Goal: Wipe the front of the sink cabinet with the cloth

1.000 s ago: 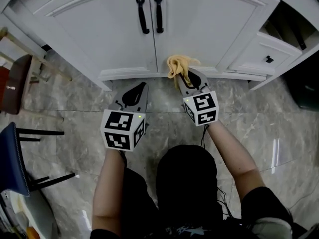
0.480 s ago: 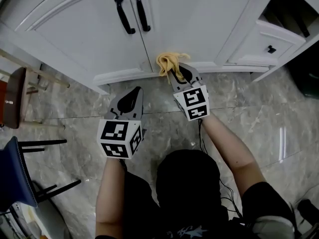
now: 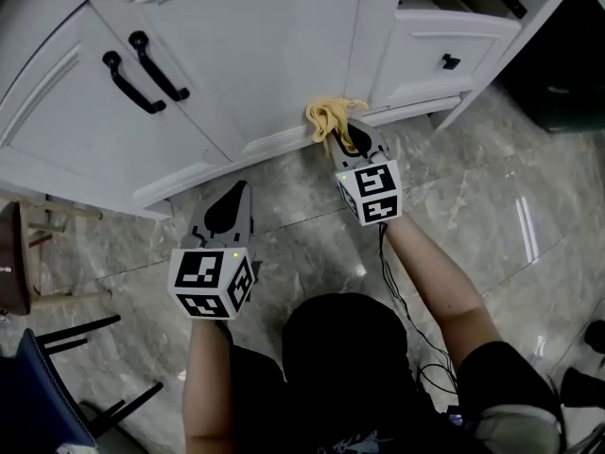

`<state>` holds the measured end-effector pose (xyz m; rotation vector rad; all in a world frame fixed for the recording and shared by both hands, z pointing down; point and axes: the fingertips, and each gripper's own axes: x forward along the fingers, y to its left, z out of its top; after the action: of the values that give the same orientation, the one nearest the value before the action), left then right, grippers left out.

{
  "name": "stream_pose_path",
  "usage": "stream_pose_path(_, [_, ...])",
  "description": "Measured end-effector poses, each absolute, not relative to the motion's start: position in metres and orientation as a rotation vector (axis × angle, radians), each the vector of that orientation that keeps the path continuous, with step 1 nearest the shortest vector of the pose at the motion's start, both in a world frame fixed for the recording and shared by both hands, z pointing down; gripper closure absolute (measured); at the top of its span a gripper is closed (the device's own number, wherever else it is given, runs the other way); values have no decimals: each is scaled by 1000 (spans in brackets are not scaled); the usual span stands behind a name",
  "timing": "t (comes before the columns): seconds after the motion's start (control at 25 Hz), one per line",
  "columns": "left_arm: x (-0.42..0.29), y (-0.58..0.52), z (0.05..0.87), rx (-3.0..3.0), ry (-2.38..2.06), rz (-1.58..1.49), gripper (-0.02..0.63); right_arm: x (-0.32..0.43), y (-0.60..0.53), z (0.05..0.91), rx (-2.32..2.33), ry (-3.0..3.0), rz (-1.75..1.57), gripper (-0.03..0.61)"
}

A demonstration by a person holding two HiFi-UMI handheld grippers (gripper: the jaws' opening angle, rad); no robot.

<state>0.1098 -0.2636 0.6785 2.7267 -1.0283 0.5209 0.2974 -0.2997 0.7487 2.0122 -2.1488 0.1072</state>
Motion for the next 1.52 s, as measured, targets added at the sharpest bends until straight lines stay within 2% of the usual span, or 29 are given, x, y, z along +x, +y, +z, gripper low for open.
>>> stream_pose_path(0.32, [139, -246, 692, 2742, -923, 542, 597, 359, -271, 754, 2171, -2019, 183, 495])
stream_pose_path(0.56, [115, -232, 689, 2732, -930, 524, 597, 365, -253, 730, 2238, -2019, 190, 495])
stream_pose_path(0.76, [53, -225, 674, 2701, -1010, 502, 597, 325, -250, 698, 2194, -2037, 153, 495])
stream_pose_path(1.12, [-84, -205, 613, 2560, -1266, 568, 597, 185, -238, 611, 1883, -2253, 284, 495])
stream_pose_path(1.32, [-142, -174, 575, 2458, -1374, 594, 597, 148, -187, 565, 1757, -2274, 380, 497])
stream_pose_path(1.52, [-165, -114, 536, 2347, -1363, 528, 597, 127, -127, 517, 1634, -2207, 435, 497])
